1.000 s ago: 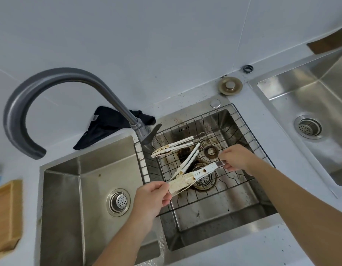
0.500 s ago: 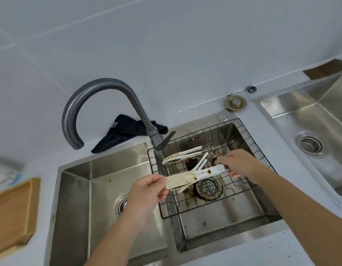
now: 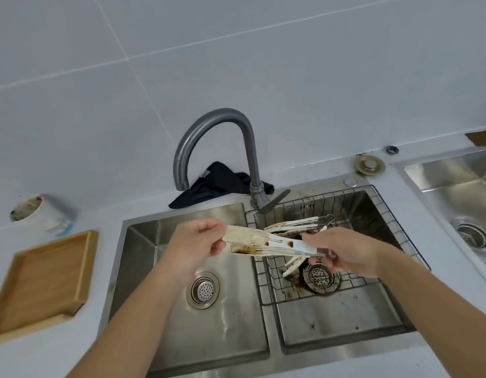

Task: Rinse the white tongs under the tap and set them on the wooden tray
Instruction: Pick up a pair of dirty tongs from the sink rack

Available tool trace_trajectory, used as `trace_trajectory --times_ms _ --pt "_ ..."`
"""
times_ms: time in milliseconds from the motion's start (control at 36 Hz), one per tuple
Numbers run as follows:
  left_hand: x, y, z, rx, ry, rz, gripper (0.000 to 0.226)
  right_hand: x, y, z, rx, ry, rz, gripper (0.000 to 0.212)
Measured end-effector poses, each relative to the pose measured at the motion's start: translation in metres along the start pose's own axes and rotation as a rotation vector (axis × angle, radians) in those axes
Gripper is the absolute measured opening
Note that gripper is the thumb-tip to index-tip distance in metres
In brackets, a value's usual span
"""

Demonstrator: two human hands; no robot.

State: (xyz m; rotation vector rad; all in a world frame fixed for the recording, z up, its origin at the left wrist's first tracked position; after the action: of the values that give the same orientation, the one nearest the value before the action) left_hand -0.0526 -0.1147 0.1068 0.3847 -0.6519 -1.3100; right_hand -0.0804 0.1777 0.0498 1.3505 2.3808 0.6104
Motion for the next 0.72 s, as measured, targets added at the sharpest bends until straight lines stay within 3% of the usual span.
trace_trajectory --times_ms 167,333,500,722 --pt "0.040 -0.004 0.001 -0.017 -0.007 -0.011 0.008 -0.045 0.004 -0.009 0.060 0.025 -0.057 0.032" --pt "0.071 0.000 0.002 -0.055 0.074 -0.009 0.012 -0.082 0.003 -0.015 0.121 -0.064 0.019 0.026" --pt "0.093 0.010 -0.028 -0.052 0.155 0.100 0.018 -0.110 0.000 -0.023 0.150 -0.092 0.135 0.021" --pt "0.062 0.024 -0.071 0.148 0.331 -0.079 0.019 -0.149 -0.010 -0.030 0.192 -0.189 0.203 0.026"
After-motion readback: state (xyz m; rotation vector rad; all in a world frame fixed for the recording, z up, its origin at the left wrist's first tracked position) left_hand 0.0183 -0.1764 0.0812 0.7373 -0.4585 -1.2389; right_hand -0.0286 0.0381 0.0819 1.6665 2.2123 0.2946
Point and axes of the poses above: each hand's wrist, its own y-axis away from the middle knuckle, its own x-axis out of the back of the hand, z = x × y, the point moved 3 cm from there along -y, towards the middle knuckle, and after that the axes turned 13 degrees about x, right-handed, at the moved point
